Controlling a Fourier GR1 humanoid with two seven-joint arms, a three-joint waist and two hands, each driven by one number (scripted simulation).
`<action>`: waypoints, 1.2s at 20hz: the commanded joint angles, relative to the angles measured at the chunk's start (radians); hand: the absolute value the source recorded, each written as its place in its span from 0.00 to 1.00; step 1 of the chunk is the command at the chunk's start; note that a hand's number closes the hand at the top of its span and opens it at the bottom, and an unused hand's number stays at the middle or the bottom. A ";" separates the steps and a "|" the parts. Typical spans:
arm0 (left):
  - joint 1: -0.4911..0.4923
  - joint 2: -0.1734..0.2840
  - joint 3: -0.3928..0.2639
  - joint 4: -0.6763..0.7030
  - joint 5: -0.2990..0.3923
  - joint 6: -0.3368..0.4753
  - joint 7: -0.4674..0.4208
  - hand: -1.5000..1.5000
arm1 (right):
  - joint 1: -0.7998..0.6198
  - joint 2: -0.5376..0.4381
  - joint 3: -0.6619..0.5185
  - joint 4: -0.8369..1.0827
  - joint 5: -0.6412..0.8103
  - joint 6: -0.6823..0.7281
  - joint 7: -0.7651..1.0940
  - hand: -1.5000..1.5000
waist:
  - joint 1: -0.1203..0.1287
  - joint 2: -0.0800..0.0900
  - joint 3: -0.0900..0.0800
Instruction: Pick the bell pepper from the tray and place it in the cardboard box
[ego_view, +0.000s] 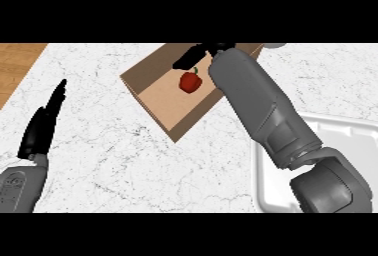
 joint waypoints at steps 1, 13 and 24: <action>-0.030 -0.011 -0.003 0.021 -0.007 0.007 0.020 0.50 | 0.018 0.000 -0.031 -0.020 -0.047 -0.057 -0.112 0.00 | -0.016 -0.003 0.001; 0.065 0.016 0.035 -0.040 0.017 -0.004 0.003 0.50 | 0.058 -0.105 -0.239 -0.069 -0.237 -0.008 -0.298 0.00 | -0.055 -0.017 0.002; 0.105 0.018 0.058 -0.057 0.021 -0.003 0.017 0.50 | 0.197 -0.347 -0.272 -0.033 -0.264 0.185 -0.386 0.00 | -0.095 -0.032 0.002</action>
